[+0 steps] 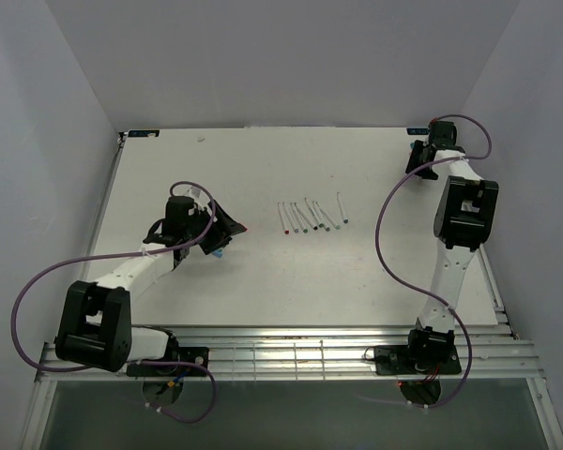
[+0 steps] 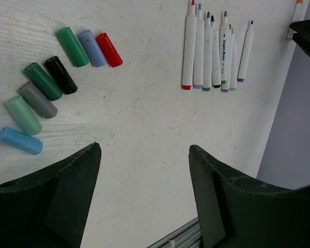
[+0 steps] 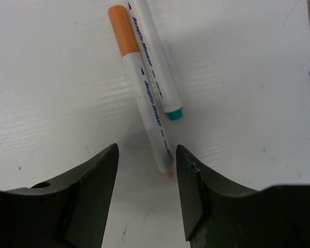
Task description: Open the pen caps
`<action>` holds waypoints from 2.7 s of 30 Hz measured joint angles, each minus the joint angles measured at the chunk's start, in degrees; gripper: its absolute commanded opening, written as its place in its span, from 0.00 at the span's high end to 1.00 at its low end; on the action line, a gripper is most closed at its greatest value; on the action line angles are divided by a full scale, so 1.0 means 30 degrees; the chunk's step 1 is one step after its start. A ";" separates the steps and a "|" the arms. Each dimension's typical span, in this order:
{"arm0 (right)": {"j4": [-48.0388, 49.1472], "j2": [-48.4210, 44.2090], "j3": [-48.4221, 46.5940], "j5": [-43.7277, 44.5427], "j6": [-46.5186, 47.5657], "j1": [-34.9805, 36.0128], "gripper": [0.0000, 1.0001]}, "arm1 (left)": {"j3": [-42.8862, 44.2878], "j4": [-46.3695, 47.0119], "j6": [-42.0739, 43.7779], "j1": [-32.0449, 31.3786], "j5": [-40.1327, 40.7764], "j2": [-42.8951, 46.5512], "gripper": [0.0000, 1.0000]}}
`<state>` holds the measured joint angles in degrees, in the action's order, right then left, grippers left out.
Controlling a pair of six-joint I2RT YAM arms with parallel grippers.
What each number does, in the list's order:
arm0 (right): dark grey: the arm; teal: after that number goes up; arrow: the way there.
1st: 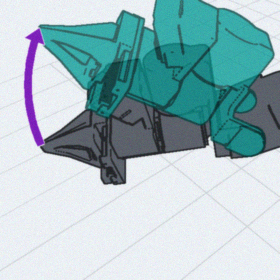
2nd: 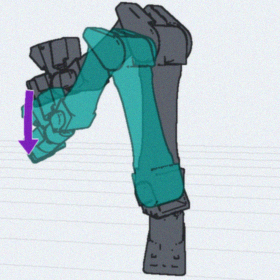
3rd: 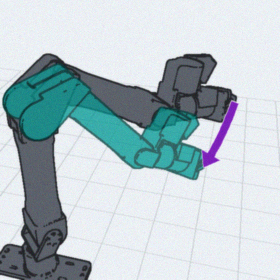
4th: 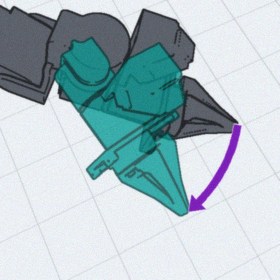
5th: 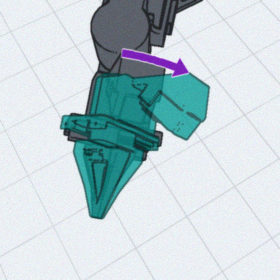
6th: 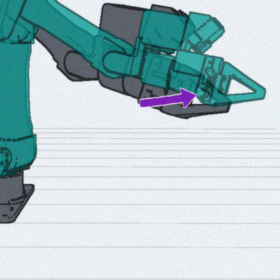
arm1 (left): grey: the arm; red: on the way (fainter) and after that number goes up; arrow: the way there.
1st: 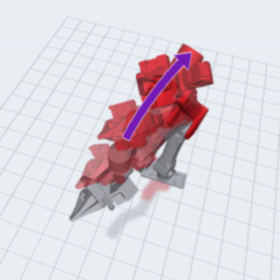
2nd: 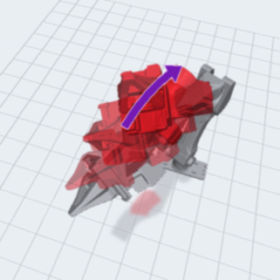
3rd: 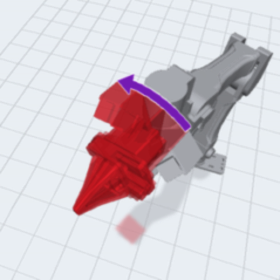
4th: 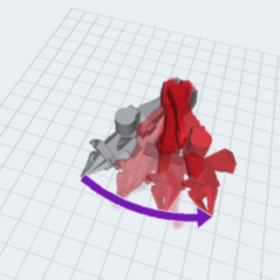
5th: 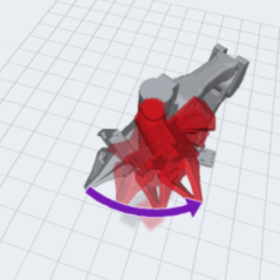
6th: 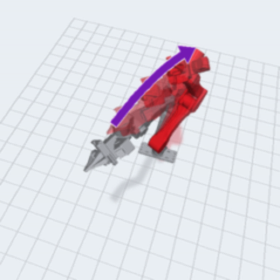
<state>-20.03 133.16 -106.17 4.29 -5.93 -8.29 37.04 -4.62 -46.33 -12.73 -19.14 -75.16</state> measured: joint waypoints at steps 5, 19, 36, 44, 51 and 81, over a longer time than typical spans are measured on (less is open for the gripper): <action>0.0095 0.0634 -0.0699 -0.0372 0.0233 0.0000 0.62 | 0.0000 0.0051 0.0000 0.0000 0.0000 -0.0204 0.21; -0.0146 0.1311 -0.1727 -0.2900 0.1020 0.0321 0.92 | 0.0000 0.0000 -0.0029 0.0000 0.0175 -0.0029 0.22; 0.0874 -0.2987 0.3519 -0.6594 0.1348 0.4408 0.92 | 0.0750 -0.0911 -0.0073 -0.0051 0.0568 0.2135 0.22; 0.2171 -0.4903 0.5122 -0.6426 0.0080 0.3716 0.92 | 0.1894 -0.1282 0.0401 -0.0051 -0.0517 0.1413 0.22; 0.2754 -0.7890 0.8524 -0.7045 -0.1115 0.4379 0.92 | 0.2856 -0.0175 0.0328 -0.0051 -0.3118 -0.0175 0.20; 0.5180 -1.4404 1.4914 -1.1067 -0.4707 1.5854 0.92 | 0.2841 0.2747 -0.2106 -0.0393 -0.5821 -0.1749 0.27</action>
<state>-4.49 89.95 -61.43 -28.91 -20.05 39.27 45.56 3.62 -52.64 -13.91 -36.60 -80.40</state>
